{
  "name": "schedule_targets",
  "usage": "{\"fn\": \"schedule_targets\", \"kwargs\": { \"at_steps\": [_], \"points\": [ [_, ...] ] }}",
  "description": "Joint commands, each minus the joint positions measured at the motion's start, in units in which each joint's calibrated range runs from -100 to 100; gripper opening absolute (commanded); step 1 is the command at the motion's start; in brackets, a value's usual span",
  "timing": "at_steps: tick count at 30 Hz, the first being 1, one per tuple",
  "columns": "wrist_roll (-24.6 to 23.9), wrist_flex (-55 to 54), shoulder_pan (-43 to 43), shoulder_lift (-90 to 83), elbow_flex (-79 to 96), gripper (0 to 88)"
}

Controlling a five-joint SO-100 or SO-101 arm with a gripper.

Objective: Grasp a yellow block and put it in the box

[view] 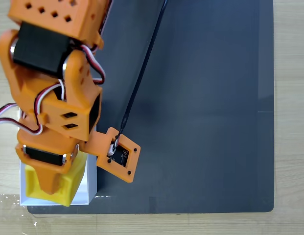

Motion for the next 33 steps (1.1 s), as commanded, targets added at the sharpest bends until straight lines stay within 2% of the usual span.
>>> {"fn": "schedule_targets", "kwargs": {
  "at_steps": [1,14,20,23,33],
  "points": [
    [-0.4,-0.6,0.7,1.4,-6.7,17.5],
    [0.0,-0.5,4.3,8.2,-7.9,18.6],
    [0.1,0.0,4.0,8.8,-6.9,34.8],
    [0.1,2.3,3.5,8.8,-7.0,40.1],
    [-0.2,6.6,2.9,6.0,-8.4,42.4]
  ]
}}
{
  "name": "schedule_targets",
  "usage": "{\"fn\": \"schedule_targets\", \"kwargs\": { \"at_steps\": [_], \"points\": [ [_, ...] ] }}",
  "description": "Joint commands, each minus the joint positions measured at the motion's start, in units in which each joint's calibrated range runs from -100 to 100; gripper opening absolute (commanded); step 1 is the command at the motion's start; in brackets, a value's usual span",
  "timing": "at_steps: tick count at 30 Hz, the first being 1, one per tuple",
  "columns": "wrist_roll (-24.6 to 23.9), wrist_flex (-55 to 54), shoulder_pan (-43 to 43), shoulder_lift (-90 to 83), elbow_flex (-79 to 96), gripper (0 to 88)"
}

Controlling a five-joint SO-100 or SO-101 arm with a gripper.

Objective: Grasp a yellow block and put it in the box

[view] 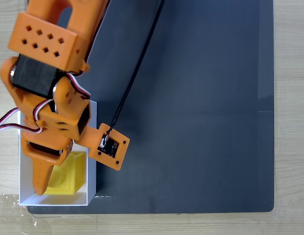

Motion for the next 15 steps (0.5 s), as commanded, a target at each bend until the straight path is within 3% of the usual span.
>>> {"fn": "schedule_targets", "kwargs": {
  "at_steps": [1,9,11,15],
  "points": [
    [-0.3,1.6,-0.2,-5.0,-3.5,42.1],
    [-2.2,2.3,0.2,-18.7,-3.0,40.7],
    [-3.8,6.4,0.8,-24.0,-2.7,35.3],
    [-5.7,19.9,1.5,-34.8,-2.6,15.9]
  ]
}}
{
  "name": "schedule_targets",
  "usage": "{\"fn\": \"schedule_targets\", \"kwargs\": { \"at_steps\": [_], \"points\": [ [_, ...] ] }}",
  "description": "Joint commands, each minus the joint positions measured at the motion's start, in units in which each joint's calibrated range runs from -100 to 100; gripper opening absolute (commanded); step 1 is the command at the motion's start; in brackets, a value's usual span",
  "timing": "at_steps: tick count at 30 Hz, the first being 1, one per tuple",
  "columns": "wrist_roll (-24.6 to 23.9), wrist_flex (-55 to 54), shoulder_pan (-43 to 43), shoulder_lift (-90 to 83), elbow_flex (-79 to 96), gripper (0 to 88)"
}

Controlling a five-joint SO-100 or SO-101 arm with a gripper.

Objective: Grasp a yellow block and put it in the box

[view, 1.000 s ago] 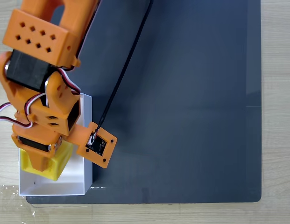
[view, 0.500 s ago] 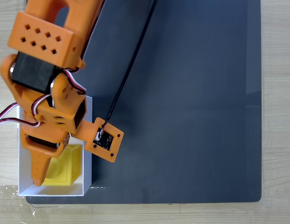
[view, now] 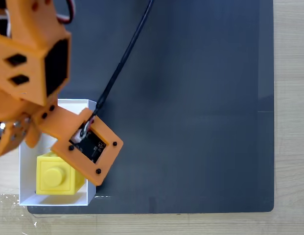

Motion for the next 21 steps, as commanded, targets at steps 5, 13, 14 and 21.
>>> {"fn": "schedule_targets", "kwargs": {
  "at_steps": [5,13,14,21],
  "points": [
    [-2.2,24.6,-1.2,-26.3,0.5,1.0],
    [-1.8,28.5,-9.6,-54.7,29.6,1.7],
    [-1.8,27.1,-11.1,-58.4,34.9,1.7],
    [-1.8,8.6,-19.0,-84.4,77.1,2.1]
  ]
}}
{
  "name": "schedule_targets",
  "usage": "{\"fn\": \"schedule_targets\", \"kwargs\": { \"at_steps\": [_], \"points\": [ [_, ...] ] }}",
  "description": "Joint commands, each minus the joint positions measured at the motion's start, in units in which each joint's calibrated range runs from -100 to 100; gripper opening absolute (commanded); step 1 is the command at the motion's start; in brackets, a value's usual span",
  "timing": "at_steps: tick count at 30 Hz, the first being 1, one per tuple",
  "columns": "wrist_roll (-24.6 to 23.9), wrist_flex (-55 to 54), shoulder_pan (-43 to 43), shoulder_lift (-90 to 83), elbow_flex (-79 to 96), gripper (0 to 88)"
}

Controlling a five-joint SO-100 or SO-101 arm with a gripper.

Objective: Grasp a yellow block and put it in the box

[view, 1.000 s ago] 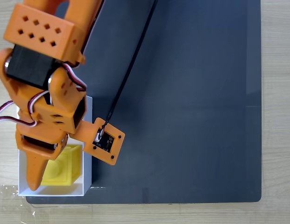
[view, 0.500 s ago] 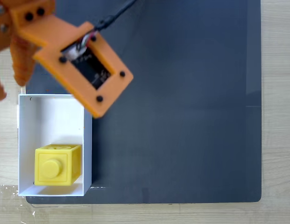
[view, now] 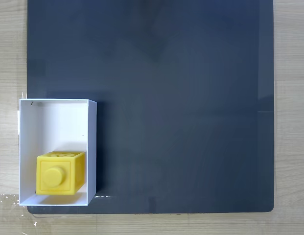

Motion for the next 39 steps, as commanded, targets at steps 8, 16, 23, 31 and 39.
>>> {"fn": "schedule_targets", "kwargs": {
  "at_steps": [8,16,23,31,39],
  "points": [
    [0.3,-13.8,-2.8,-33.3,54.5,1.8],
    [0.3,-10.5,-2.6,-41.5,67.0,1.8],
    [0.2,-10.3,-2.5,-41.3,66.9,1.8],
    [0.2,-10.3,-2.5,-41.3,66.9,1.8],
    [0.2,-10.3,-2.5,-41.3,66.9,1.8]
  ]
}}
